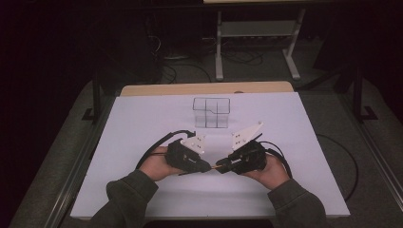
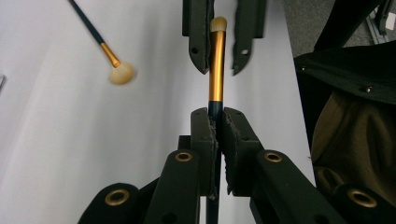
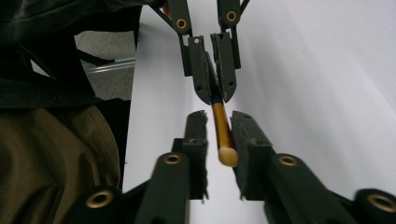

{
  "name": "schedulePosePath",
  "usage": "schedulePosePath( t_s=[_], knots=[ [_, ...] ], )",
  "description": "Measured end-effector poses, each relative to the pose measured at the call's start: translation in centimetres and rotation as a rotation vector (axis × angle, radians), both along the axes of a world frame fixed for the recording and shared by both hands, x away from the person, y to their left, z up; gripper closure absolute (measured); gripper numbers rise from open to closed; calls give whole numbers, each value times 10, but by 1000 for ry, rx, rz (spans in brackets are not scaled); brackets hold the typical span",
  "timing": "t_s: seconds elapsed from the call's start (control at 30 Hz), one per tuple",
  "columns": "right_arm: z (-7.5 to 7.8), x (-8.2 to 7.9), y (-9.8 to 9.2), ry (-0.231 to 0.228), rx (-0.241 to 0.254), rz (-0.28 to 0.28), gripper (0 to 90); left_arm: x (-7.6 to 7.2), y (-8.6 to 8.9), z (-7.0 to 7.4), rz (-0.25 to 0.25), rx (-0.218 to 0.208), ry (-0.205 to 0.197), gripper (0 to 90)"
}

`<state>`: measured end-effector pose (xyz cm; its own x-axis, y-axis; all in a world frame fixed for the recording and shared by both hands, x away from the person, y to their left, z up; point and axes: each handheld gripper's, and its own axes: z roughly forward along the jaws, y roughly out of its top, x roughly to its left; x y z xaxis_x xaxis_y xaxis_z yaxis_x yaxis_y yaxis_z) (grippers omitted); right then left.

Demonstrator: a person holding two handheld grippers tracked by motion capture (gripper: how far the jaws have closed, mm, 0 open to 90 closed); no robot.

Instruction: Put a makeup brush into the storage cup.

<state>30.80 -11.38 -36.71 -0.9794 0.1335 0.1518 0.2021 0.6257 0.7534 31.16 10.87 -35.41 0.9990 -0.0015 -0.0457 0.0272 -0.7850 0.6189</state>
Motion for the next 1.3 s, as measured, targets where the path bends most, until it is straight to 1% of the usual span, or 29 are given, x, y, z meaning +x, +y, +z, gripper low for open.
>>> schedulePosePath(
  t_s=[0.03, 0.07, 0.1, 0.17, 0.2, 0.3, 0.33, 0.37, 0.4, 0.47, 0.5, 0.53, 0.57, 0.6, 0.63, 0.67, 0.7, 0.73, 0.77, 0.8, 0.87, 0.93, 0.97, 1.3],
  knots=[
    [-1, 2, -1, -6, 3, 5, 811, 0, -1, 0, -6, 7, -6, 833],
    [-1, 2, -1, -6, 3, 5, 811, 0, -1, 0, -6, 7, -6, 833],
    [-1, 2, -2, 7, 10, 4, 815, 0, -1, 0, -7, 7, -6, 833],
    [-1, 2, -2, 11, 13, 5, 818, 0, -1, 0, -7, 3, 2, 833],
    [0, 2, -2, 14, 15, 10, 823, 1, -1, 0, -16, 4, -2, 833],
    [0, 3, -2, 22, 18, 17, 826, 0, -2, 0, -20, 7, 2, 833],
    [0, 2, -2, 25, 15, 21, 827, 0, -3, -1, -21, 10, 5, 833],
    [1, 2, -1, 8, -7, 30, 828, -1, -4, -1, -28, 16, 4, 827],
    [1, 1, 0, 4, -10, 35, 829, -1, -4, -2, -36, 24, 1, 823],
    [3, 0, 1, -10, -27, 40, 829, -1, -5, -2, -34, 36, 2, 815],
    [3, 0, 1, -3, -36, 40, 829, -1, -5, -2, -34, 36, 2, 789],
    [4, 0, 1, -6, -42, 42, 829, -2, -4, -2, -25, 42, 4, 782],
    [5, 0, 1, -10, -51, 46, 829, 0, -2, -3, -34, 70, -1, 774],
    [5, 0, 1, -10, -51, 46, 829, 0, -2, -3, -34, 70, -1, 768],
    [8, -1, 1, -19, -64, 50, 829, -1, -2, -3, -16, 63, 10, 765],
    [8, -1, 1, -19, -64, 50, 829, 0, 0, -3, -20, 73, 5, 765],
    [10, 0, 1, -27, -65, 53, 829, 0, 0, -3, -11, 65, 12, 765],
    [14, 0, 2, -36, -78, 59, 829, -1, 2, -2, -10, 68, 12, 764],
    [14, 0, 2, -36, -78, 59, 829, -1, 2, -2, -10, 68, 12, 765],
    [16, -1, 3, -31, -85, 59, 829, 0, 2, -1, -28, 91, -3, 765],
    [21, -1, 6, -53, -109, 77, 829, -1, 2, -2, -28, 93, 4, 777],
    [22, -2, 9, -62, -119, 83, 829, -2, 2, -3, -21, 86, 12, 791],
    [23, -1, 10, -68, -122, 91, 829, -2, 2, -2, -31, 98, 5, 802],
    [25, -2, 13, -76, -141, 103, 830, -4, -1, -6, -32, 113, 9, 806]
  ],
)
